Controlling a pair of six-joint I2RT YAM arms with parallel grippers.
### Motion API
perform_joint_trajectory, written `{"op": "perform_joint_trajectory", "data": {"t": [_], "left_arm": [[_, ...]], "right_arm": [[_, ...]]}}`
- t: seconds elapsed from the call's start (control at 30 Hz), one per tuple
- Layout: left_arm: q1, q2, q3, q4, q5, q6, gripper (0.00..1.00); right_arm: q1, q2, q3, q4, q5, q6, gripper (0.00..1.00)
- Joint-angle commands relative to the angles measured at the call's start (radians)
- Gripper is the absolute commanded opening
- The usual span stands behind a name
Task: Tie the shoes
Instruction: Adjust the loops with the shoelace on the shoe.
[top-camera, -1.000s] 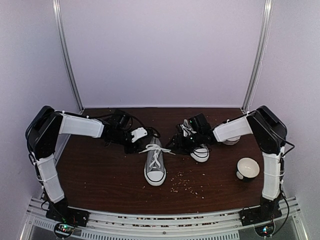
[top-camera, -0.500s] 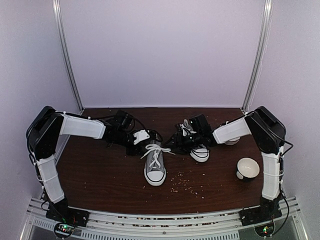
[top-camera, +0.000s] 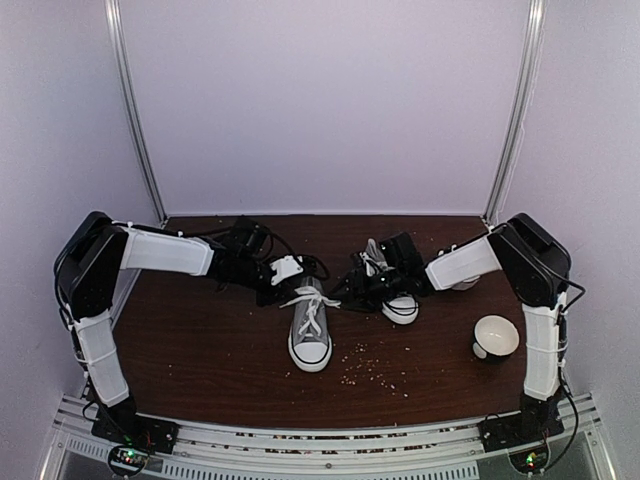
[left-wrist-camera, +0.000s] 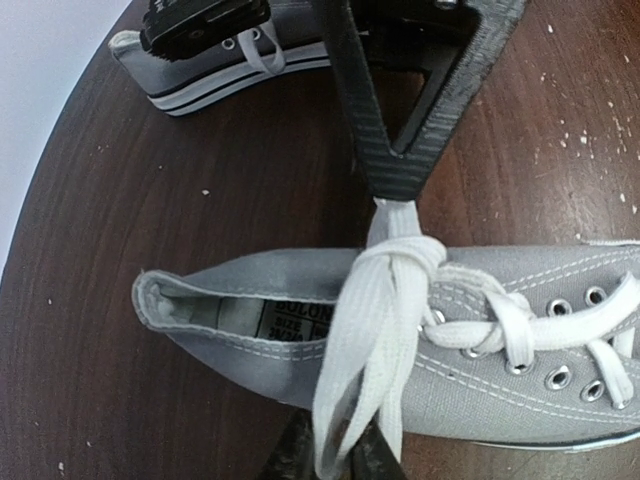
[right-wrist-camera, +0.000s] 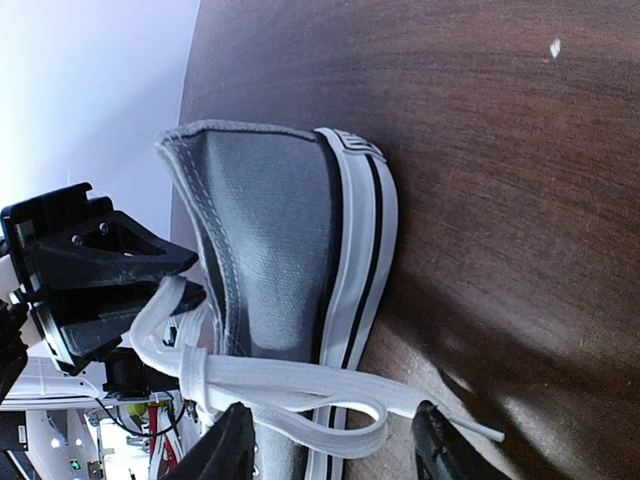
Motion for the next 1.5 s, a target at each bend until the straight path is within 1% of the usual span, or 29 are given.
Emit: {"op": "perform_joint_trajectory", "data": {"t": [0.0, 0.13, 0.43, 0.5, 0.53, 0.63, 0.77, 0.83, 0.93, 0.97, 1.1, 1.3, 1.47], "left_arm": [[-0.006, 0.012, 0.033, -0.007, 0.007, 0.001, 0.09], [-0.006, 0.012, 0.029, -0.008, -0.004, -0.002, 0.00], [-0.006, 0.014, 0.031, -0.028, -0.050, -0.005, 0.00], [-0.006, 0.016, 0.034, -0.029, -0.054, -0.008, 0.00], [-0.006, 0.017, 0.036, -0.030, -0.057, -0.009, 0.00], [-0.006, 0.018, 0.038, -0.034, -0.062, -0.014, 0.00], [-0.006, 0.019, 0.040, -0.033, -0.079, -0.022, 0.00], [-0.006, 0.019, 0.041, -0.030, -0.092, -0.028, 0.00], [-0.006, 0.021, 0.041, -0.018, -0.137, -0.046, 0.00], [-0.005, 0.023, 0.044, -0.012, -0.163, -0.062, 0.00], [0.005, 0.048, 0.080, -0.021, -0.235, -0.109, 0.00], [0.007, 0.063, 0.084, -0.032, -0.253, -0.128, 0.00], [0.008, 0.086, 0.097, -0.057, -0.280, -0.149, 0.00]], "right_arm": [[0.001, 0.002, -0.030, 0.063, -0.030, 0.030, 0.52], [0.001, -0.001, -0.047, 0.106, -0.037, 0.060, 0.54], [0.004, 0.025, -0.026, 0.156, -0.042, 0.098, 0.49], [0.006, 0.026, -0.026, 0.161, -0.042, 0.104, 0.47], [0.006, 0.026, -0.026, 0.166, -0.044, 0.107, 0.45], [0.007, 0.021, -0.031, 0.169, -0.048, 0.111, 0.34], [0.007, 0.007, -0.050, 0.178, -0.054, 0.120, 0.28], [0.008, -0.002, -0.057, 0.176, -0.052, 0.120, 0.20], [0.012, -0.014, -0.075, 0.181, -0.046, 0.125, 0.02], [0.015, -0.021, -0.080, 0.182, -0.045, 0.126, 0.00], [0.034, -0.052, -0.099, 0.158, -0.035, 0.111, 0.00], [0.064, -0.122, -0.142, 0.072, 0.013, 0.049, 0.00], [0.083, -0.156, -0.132, -0.019, 0.036, -0.011, 0.00]]}}
